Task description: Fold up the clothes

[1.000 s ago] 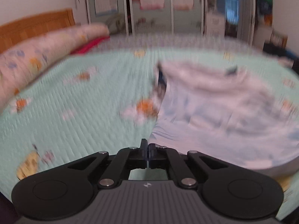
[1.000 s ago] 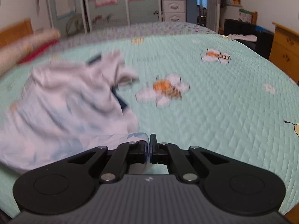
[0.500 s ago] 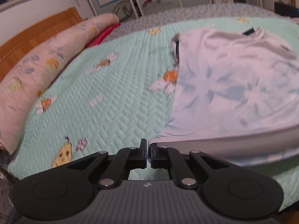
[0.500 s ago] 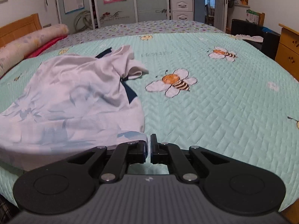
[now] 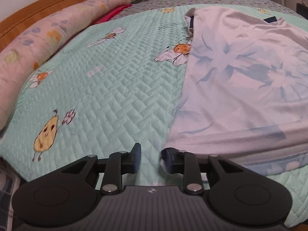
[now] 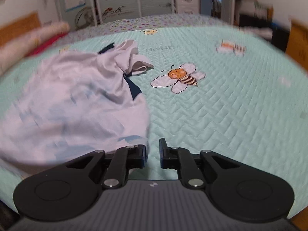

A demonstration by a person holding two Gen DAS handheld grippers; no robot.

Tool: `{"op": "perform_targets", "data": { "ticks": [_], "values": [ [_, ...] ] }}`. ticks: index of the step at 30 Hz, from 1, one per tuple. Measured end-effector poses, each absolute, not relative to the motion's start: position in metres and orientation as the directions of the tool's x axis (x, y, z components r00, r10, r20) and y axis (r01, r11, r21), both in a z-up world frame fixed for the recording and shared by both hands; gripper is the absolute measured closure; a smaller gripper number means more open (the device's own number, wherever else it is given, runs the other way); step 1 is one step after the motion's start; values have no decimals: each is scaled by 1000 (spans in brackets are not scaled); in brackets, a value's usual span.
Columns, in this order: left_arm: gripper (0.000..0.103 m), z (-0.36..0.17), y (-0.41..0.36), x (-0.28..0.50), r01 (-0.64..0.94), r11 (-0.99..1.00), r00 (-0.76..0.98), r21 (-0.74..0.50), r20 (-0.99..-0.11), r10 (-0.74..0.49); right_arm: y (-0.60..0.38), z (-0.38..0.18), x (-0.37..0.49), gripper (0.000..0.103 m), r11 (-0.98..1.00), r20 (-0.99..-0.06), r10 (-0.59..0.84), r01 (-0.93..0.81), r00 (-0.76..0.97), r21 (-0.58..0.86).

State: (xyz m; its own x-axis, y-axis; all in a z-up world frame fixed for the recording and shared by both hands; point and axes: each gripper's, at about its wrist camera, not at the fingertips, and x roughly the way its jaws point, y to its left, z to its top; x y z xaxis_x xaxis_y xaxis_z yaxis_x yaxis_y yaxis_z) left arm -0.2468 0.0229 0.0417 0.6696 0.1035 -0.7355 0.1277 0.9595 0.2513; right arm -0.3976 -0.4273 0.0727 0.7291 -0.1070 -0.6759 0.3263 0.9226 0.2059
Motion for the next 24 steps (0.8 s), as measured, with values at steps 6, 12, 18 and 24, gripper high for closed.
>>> {"op": "perform_targets", "data": {
  "ticks": [6,12,18,24],
  "values": [
    [93,69,16,-241,199,936,694,291,-716,75,-438,82,-386,90,906,-675,-113,354,729,231],
    [89,45,24,-249,226,930,634,290,-768,85,-427,46,-394,90,928,-727,-128,340,674,152],
    [84,63,24,-261,240,920,663,310,-745,78,-428,54,-405,88,934,-718,-125,326,685,148],
    [79,38,24,-251,269,909,610,318,-787,95,-427,35,-406,87,940,-737,-127,318,663,124]
  ]
}}
